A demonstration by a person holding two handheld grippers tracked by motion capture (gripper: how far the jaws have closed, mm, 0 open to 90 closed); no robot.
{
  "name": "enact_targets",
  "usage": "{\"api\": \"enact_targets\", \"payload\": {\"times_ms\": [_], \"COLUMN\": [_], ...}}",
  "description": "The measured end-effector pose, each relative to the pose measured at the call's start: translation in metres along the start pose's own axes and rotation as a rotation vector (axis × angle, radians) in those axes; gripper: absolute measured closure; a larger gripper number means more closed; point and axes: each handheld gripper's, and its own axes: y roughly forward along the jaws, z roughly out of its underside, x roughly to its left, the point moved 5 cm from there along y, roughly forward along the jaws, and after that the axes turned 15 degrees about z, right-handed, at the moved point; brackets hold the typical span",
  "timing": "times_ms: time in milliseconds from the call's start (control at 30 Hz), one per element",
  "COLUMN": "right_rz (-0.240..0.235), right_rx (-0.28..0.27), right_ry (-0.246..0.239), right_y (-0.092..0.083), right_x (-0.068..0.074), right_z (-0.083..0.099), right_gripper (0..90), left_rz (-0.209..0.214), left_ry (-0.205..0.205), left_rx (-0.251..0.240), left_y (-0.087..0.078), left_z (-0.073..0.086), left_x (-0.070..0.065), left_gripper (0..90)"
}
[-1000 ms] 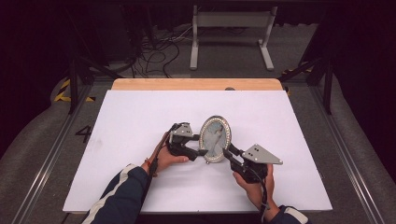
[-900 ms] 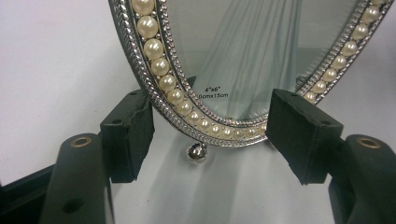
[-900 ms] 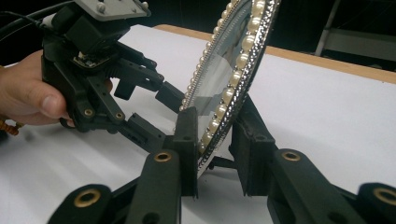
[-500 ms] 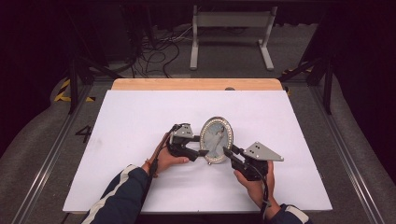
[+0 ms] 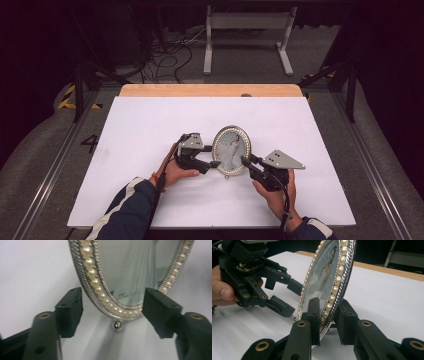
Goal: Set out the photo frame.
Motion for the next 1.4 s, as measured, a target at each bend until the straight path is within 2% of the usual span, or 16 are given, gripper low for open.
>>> {"api": "enact_targets", "payload": {"times_ms": [133, 200, 267, 367, 500, 567, 967, 1033, 1100, 1200, 1267, 1400], "right_rz": [0.000, -0.001, -0.003, -0.010, -0.011, -0.018, -0.041, -0.045, -0.050, -0.051, -0.049, -0.056], "right_rx": [0.000, 0.000, 0.000, 0.011, 0.017, 0.019, 0.025, 0.026, 0.023, 0.025, 0.026, 0.006], "right_ry": [0.002, 0.004, 0.006, 0.004, 0.002, 0.005, 0.025, 0.026, 0.027, 0.024, 0.027, 0.044], "right_y": [0.000, 0.000, 0.000, 0.001, 0.003, 0.004, 0.013, 0.014, 0.016, 0.016, 0.015, 0.011], "right_x": [0.000, 0.000, 0.000, 0.001, 0.001, 0.000, -0.001, -0.001, 0.000, 0.001, 0.001, 0.001], "right_z": [0.001, 0.001, 0.001, 0.002, 0.004, 0.004, 0.001, 0.001, 0.000, 0.000, 0.000, 0.000], "right_gripper": [74.7, 74.7, 74.6, 74.2, 74.7, 75.1, 75.0, 75.0, 75.4, 75.7, 74.0, 73.7], "left_rz": [0.005, 0.016, 0.033, 0.024, 0.037, 0.030, 0.010, -0.002, -0.006, -0.019, -0.049, -0.065], "left_ry": [-0.023, -0.010, -0.002, 0.002, 0.005, 0.017, 0.020, 0.033, 0.029, 0.024, 0.010, -0.021], "left_rx": [-0.050, -0.051, -0.046, -0.037, -0.035, -0.019, 0.009, 0.031, 0.038, 0.024, 0.009, -0.015], "left_y": [0.002, 0.002, 0.001, 0.001, -0.005, -0.007, -0.017, -0.020, -0.020, -0.021, -0.021, -0.020], "left_z": [-0.006, -0.008, -0.008, -0.007, -0.006, -0.006, 0.002, 0.003, 0.004, 0.003, 0.002, 0.002], "left_x": [0.005, 0.004, 0.002, 0.001, 0.000, -0.001, -0.008, -0.010, -0.011, -0.009, -0.006, 0.000], "left_gripper": [29.7, 32.2, 36.1, 41.1, 46.1, 46.8, 49.9, 49.9, 47.4, 44.2, 37.7, 33.0]}}
